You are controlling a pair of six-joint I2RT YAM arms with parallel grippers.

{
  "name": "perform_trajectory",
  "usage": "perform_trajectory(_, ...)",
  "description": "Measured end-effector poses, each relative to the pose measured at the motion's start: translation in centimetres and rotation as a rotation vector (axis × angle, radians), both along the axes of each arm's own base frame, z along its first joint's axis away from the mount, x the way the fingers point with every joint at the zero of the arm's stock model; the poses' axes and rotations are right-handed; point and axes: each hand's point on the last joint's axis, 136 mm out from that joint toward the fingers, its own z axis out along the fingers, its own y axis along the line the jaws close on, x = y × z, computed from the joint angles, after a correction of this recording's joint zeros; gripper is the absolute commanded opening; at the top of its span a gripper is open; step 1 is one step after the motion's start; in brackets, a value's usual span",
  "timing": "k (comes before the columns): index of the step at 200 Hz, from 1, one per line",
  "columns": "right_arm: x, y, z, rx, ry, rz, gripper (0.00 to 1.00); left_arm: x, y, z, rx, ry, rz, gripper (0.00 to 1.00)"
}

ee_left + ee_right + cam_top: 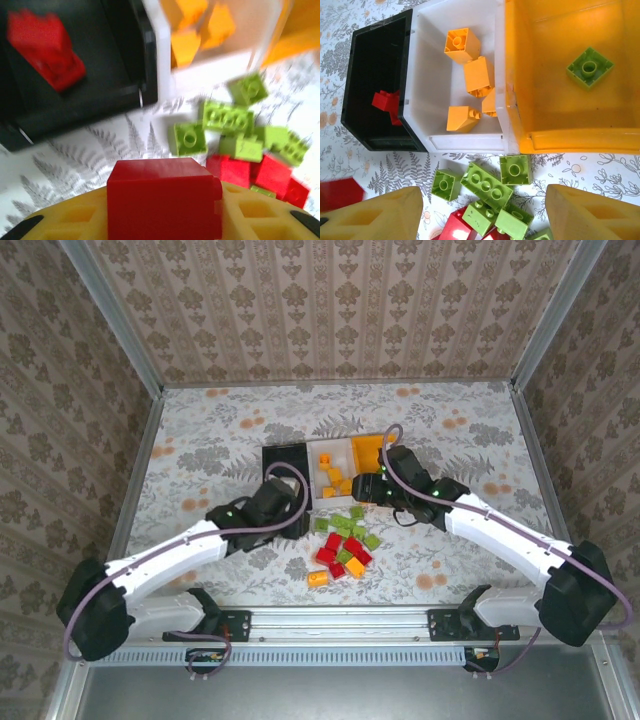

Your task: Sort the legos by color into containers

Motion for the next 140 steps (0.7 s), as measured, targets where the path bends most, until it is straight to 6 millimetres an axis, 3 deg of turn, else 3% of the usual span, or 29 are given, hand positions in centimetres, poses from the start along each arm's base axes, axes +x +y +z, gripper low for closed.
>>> perform_trajectory(26,-0.3,-0.2,-0.4,-0.002,0.009,-0.004,0.67,4.0,1.3,1.9,-0.003,-0.037,0.078,0.44)
perform_trajectory(89,-1.4,-1.6,-0.5,-0.004,0.005,-0.029,0.67,11.0,1.1,-3.0,0.119,0.065,0.109,0.47)
perform_trajectory(140,-2.0,-2.1,-0.4,-0.001,0.002,-0.033,0.68,15.2,0.6,-3.9,0.145,0.062,0.116,0.53)
